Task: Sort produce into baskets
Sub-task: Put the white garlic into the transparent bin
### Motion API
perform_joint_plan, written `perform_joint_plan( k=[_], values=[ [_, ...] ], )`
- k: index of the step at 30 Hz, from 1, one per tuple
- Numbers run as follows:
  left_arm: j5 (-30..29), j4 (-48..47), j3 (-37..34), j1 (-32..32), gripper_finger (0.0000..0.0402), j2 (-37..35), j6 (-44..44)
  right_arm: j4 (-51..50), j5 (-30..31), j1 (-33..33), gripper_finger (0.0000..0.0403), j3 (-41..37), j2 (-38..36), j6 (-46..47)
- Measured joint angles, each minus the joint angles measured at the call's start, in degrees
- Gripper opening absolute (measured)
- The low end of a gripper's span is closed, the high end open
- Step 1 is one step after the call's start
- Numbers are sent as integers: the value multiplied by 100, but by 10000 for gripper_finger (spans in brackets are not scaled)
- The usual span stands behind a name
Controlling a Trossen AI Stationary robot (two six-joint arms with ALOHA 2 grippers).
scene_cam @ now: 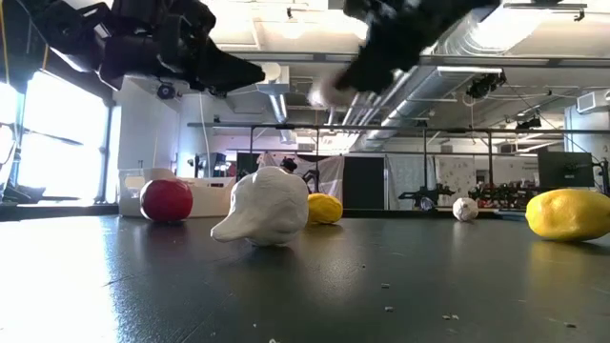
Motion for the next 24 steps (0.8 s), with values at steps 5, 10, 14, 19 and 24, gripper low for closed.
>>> perform_joint_plan(
  k=[5,10,14,19,24],
  values=[
    [0,-52,27,-342,128,2,394,849,-1113,-459,88,0,2,-145],
    [-80,-64,206,-571,169,2,706,1126,-1811,-692,88,0,2,-145],
    [-35,-104,442,-609,190,122,824,1277,-1982,-719,88,0,2,-190],
    [47,-339,768,-686,192,579,1015,1469,-2152,-719,87,0,4,-222],
    [44,-308,985,-867,191,801,1288,1462,-2152,-719,87,0,4,-224]
  ],
)
